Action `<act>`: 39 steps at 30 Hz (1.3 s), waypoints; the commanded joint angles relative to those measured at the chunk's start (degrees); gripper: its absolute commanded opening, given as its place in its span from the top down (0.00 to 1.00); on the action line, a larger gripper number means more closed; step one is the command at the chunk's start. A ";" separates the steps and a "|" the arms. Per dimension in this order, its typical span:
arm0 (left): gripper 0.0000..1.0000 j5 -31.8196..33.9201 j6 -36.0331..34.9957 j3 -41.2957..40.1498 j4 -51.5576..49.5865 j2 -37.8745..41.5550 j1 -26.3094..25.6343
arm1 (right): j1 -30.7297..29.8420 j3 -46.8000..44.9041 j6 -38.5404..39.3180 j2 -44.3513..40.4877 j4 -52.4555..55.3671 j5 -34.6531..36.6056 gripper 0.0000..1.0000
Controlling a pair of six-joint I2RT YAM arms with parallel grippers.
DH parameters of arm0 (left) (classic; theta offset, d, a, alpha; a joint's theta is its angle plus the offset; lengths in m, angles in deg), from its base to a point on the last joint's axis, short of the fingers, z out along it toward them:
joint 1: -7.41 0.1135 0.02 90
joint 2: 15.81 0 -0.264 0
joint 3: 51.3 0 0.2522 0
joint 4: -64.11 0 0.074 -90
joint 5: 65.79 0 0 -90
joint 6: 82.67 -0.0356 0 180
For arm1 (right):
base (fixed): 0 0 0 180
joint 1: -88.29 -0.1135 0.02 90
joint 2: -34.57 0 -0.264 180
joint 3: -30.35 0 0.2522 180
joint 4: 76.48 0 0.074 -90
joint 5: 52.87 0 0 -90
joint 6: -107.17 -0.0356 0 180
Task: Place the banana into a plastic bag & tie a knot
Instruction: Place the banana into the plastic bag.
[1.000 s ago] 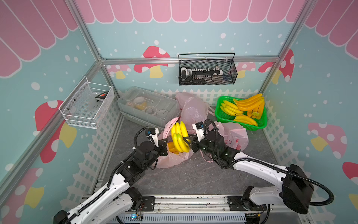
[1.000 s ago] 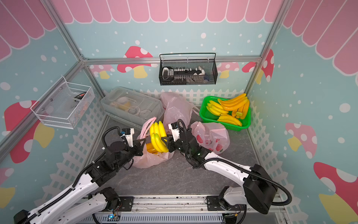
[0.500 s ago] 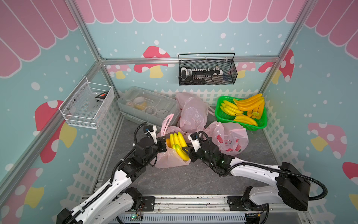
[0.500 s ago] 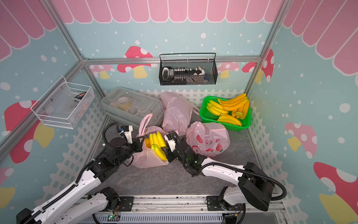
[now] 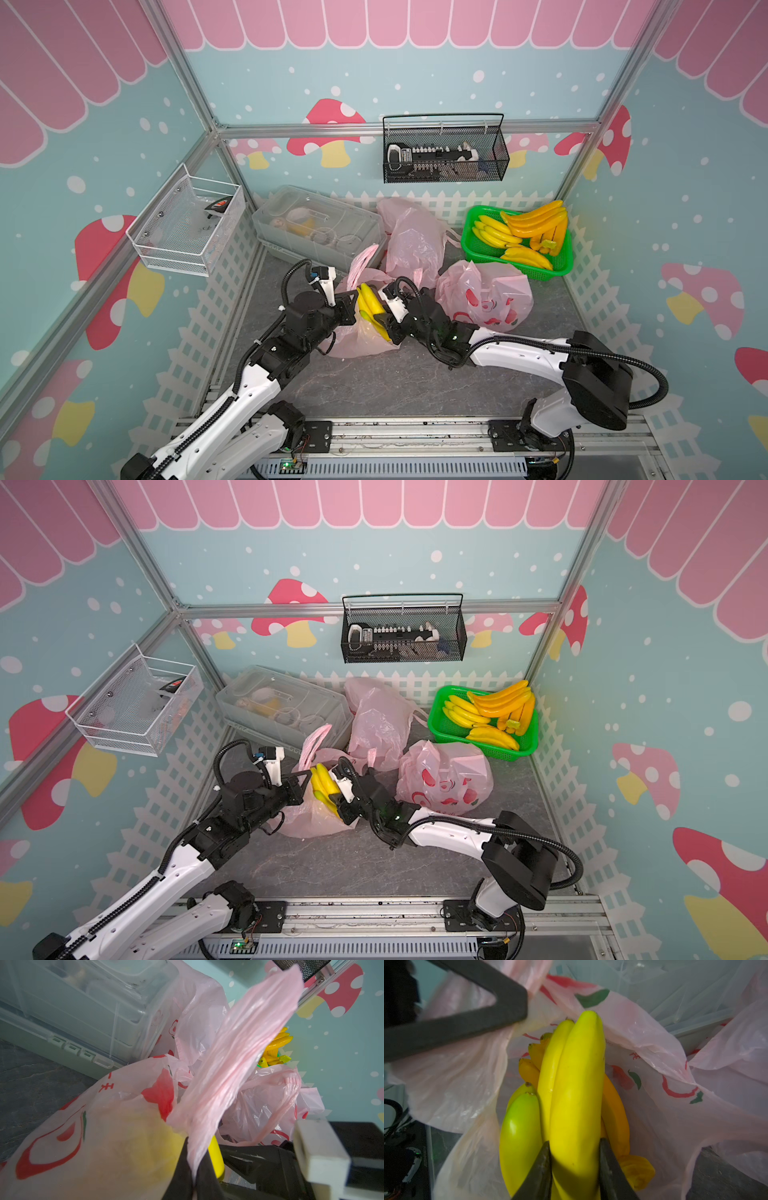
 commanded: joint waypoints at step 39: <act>1.00 -9.53 -1.95 -9.21 11.08 10.14 3.26 | 8.95 16.53 2.76 -13.34 23.70 -5.84 0.26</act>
